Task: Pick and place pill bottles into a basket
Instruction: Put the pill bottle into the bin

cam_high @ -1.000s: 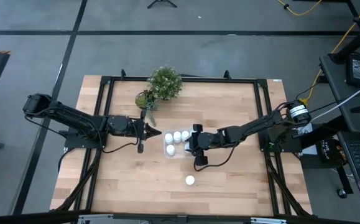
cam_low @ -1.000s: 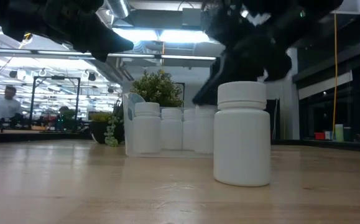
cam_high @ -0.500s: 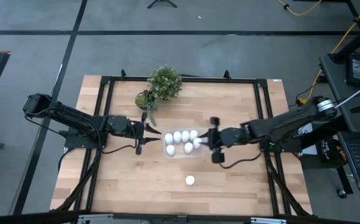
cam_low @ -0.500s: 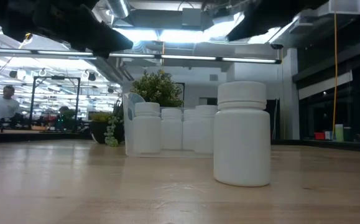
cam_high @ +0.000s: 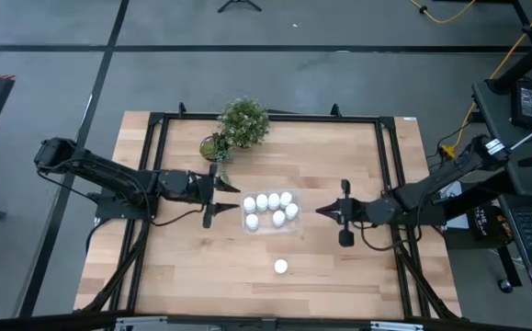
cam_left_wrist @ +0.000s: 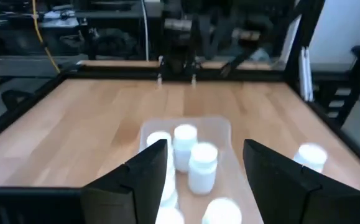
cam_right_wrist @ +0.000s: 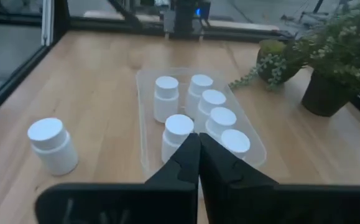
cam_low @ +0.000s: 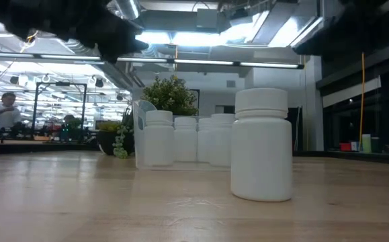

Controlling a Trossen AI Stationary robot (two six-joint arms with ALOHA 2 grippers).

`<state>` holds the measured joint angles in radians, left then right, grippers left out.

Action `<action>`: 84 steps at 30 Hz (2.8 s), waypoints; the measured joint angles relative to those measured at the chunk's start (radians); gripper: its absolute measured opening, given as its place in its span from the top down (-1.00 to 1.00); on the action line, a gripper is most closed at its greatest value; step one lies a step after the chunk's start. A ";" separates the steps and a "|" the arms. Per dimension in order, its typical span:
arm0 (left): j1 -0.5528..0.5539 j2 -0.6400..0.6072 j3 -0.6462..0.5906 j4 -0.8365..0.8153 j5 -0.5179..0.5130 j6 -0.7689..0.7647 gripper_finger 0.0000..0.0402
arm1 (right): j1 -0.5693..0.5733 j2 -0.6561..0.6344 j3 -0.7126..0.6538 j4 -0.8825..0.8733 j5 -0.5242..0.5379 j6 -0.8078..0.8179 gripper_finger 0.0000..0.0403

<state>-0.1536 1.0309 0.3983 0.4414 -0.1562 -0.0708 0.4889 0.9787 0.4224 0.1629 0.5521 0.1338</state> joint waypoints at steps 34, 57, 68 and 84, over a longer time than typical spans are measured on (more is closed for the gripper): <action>-0.310 0.903 1.173 -0.860 -0.037 -0.182 0.00 | -0.003 -0.063 -0.090 0.055 0.004 -0.089 0.92; -0.282 1.079 1.293 -1.002 -0.052 -0.161 0.00 | -0.002 -0.063 -0.090 0.026 -0.004 -0.089 0.91; -0.282 1.116 1.292 -0.998 -0.028 -0.162 0.00 | -0.002 -0.063 -0.090 0.027 -0.005 -0.089 0.91; -0.282 1.122 1.292 -1.013 -0.025 -0.110 0.19 | -0.002 -0.063 -0.090 0.027 -0.005 -0.089 0.91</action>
<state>-0.4355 2.1532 1.6901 -0.5718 -0.1811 -0.1809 0.4870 0.9157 0.3325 0.1896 0.5466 0.0448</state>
